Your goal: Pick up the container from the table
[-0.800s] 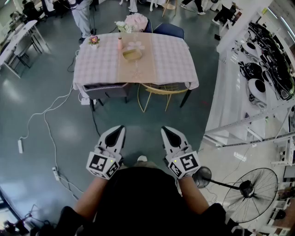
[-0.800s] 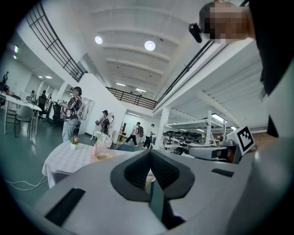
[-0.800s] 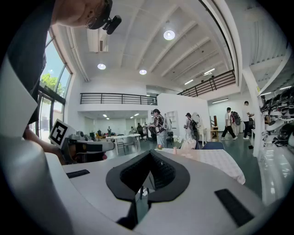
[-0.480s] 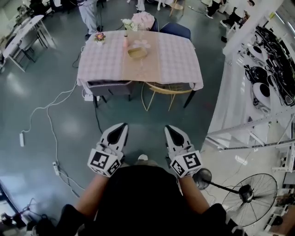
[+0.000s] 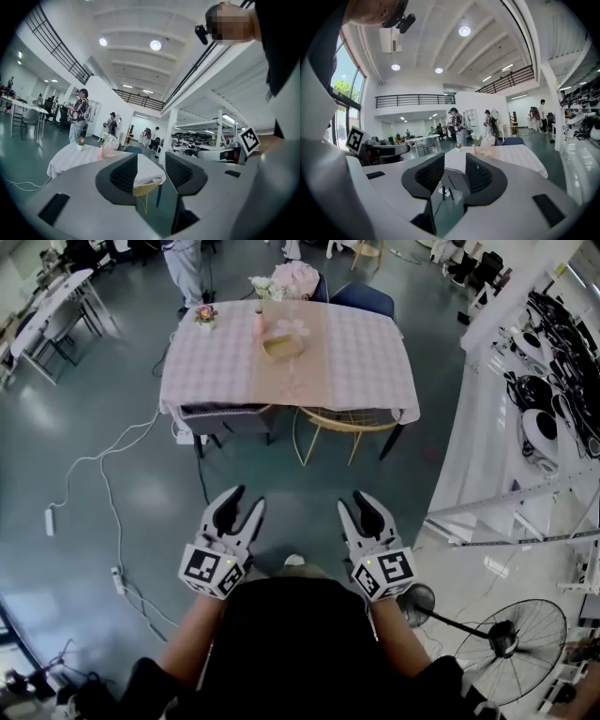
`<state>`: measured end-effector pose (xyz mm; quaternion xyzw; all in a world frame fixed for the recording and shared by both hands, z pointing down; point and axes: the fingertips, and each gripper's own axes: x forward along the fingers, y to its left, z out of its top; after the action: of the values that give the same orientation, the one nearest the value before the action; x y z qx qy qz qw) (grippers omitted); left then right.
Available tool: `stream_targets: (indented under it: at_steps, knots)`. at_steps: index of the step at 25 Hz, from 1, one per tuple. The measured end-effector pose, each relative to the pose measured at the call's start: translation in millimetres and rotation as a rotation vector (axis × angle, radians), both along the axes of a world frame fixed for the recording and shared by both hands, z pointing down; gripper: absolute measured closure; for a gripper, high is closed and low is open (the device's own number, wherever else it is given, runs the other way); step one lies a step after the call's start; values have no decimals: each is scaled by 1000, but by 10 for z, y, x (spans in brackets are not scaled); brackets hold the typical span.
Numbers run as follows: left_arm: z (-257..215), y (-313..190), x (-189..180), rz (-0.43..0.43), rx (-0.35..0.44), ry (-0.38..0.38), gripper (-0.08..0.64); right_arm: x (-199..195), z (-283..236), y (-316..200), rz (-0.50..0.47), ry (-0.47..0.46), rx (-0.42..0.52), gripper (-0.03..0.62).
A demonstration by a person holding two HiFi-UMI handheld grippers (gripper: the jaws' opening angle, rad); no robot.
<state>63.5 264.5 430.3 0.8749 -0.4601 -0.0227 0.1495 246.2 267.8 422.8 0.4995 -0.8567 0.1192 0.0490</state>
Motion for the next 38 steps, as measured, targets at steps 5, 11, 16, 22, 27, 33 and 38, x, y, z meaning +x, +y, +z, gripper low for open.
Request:
stream_targets:
  at_steps: [5,11,16,22,27,33,38]
  knots:
    - [137,-112,-81,-58,-21,20,385,-3,181,-141,-39,-34,-39,480]
    - [361,-414,-148,-81,-90,2,364,-266,315,-418,-124,-51,-93,480]
    - [448,-1067,-178,-59,-74,1,360,-469,504,-931,-160,-23,-151,479]
    - [690,-2187,-495,-32,-108,20,356,-835,743,-2015,-152,-8,-221,479]
    - [627,-3141,-605,63,-96,-20,351,-1284,770,-3005,-182,20,-264,469]
    - [808,-3956,-804,96,-156,38,351,-1435,1073,-4149,-120,32,-330,468]
    - [1097,-4459,-960,113,-210,48,351,-1581,1550,-5023,-96,35,-444,466]
